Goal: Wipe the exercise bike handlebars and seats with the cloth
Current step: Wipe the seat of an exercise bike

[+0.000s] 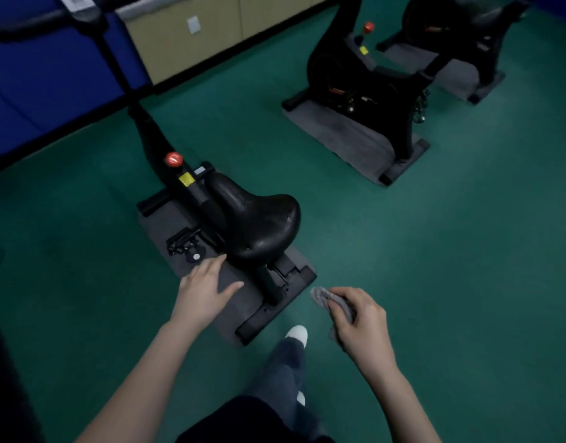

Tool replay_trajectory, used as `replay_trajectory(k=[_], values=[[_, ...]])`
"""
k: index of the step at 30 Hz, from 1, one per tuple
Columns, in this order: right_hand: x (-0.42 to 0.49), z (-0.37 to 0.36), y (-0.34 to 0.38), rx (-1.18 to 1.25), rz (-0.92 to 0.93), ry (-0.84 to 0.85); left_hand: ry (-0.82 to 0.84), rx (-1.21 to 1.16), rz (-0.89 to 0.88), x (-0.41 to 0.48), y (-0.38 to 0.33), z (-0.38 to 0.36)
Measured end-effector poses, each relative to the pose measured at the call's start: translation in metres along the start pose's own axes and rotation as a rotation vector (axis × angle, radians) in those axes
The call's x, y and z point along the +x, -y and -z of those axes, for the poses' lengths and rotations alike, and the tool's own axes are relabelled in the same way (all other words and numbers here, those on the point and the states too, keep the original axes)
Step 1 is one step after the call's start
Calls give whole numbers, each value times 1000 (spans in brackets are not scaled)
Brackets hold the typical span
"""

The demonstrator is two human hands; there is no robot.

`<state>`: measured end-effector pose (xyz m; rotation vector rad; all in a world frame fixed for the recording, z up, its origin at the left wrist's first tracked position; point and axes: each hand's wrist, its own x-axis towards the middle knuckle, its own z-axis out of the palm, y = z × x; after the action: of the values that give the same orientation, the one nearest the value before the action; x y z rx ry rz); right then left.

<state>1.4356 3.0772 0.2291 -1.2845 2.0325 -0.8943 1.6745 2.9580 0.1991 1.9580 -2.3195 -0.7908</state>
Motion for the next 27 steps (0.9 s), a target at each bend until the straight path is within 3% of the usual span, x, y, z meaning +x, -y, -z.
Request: replay_trajectory(k=[15,27], values=[[122,2,-3,-32,111,142,-31,-320,194,68,-7,-27],[226,-44,52,27,439,440,-123,-537,346,69,-22,-46]])
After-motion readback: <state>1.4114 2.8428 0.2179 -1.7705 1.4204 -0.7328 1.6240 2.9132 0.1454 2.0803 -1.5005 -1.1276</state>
